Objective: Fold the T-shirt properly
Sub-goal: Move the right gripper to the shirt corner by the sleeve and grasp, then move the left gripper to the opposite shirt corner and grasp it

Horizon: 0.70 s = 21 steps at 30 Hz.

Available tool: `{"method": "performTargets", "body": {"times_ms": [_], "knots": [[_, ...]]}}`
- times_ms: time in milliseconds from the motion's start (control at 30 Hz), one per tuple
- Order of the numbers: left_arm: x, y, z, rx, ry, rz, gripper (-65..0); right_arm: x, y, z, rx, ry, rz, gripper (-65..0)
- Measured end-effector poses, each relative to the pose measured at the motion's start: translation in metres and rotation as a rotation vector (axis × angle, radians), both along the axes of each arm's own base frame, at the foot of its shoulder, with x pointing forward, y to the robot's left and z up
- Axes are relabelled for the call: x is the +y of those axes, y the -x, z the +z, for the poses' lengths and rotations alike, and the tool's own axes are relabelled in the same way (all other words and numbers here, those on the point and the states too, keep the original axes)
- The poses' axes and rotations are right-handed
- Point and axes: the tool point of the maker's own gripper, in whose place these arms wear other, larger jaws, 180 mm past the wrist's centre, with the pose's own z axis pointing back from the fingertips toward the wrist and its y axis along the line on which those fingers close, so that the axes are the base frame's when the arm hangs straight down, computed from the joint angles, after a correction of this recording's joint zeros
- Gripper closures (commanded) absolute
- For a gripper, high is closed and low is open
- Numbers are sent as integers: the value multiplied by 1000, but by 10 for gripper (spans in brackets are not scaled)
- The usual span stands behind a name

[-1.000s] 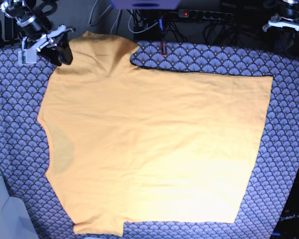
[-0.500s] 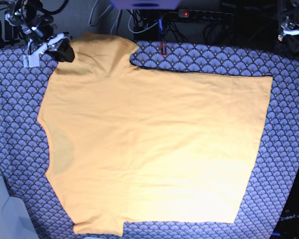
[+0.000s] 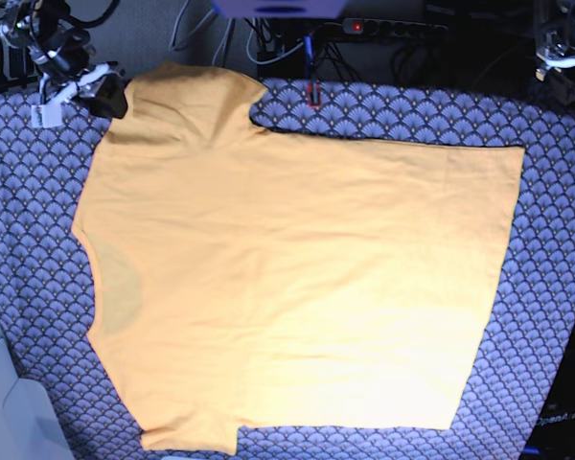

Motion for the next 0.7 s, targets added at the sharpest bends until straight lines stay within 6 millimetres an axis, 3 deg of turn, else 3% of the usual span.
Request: {"method": "performTargets", "body": {"times_ms": [233,567,700], "knots": [[0,-1,1,-2,0,-1,-268,7,1,-7,-16,-61,-30,-234],[0,0,0,-1,0,-1,-271,43,-2,-13,-36,-169,15,-228],[0,0,0,-1,0,-2,-271,45,2,-14,-30,-178,17,-176]]}}
